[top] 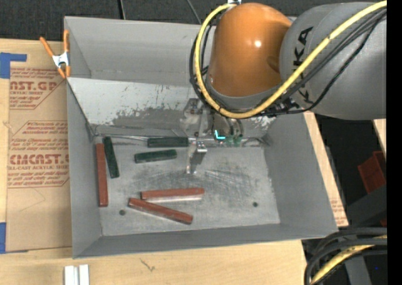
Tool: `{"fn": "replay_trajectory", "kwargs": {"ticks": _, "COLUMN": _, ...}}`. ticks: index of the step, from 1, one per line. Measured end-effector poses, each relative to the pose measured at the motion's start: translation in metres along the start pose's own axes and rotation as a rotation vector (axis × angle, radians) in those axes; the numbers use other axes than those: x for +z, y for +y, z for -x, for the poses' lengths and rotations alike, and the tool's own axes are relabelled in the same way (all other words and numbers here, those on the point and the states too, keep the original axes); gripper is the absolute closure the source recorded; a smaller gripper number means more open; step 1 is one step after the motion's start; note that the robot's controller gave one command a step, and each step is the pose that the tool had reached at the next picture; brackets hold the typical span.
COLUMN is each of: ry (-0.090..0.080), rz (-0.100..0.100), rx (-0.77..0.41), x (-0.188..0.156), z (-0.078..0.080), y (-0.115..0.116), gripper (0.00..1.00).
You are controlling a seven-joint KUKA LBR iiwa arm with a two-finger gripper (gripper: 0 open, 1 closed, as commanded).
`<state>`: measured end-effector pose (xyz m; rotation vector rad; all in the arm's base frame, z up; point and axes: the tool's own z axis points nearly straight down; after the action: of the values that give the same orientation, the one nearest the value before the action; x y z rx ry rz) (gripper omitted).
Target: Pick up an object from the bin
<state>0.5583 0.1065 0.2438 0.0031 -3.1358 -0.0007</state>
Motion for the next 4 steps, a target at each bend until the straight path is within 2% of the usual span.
{"fn": "replay_trajectory", "kwargs": {"ticks": 1, "ry": -0.008, "rz": 0.001, "rx": 0.001, "x": -0.004, "z": 0.002, "y": -0.001, "gripper": 0.00}}
{"fn": "replay_trajectory", "kwargs": {"ticks": 2, "ry": -0.013, "rz": 0.000, "rx": -0.069, "x": 0.042, "z": -0.002, "y": -0.011, "gripper": 0.00}}
{"fn": "replay_trajectory", "kwargs": {"ticks": 3, "ry": -0.011, "rz": -0.001, "rx": -0.248, "x": 0.110, "z": -0.013, "y": -0.026, "gripper": 0.00}}
{"fn": "replay_trajectory", "kwargs": {"ticks": 4, "ry": -0.013, "rz": 0.001, "rx": -0.266, "x": 0.167, "z": -0.004, "y": -0.033, "gripper": 1.00}}
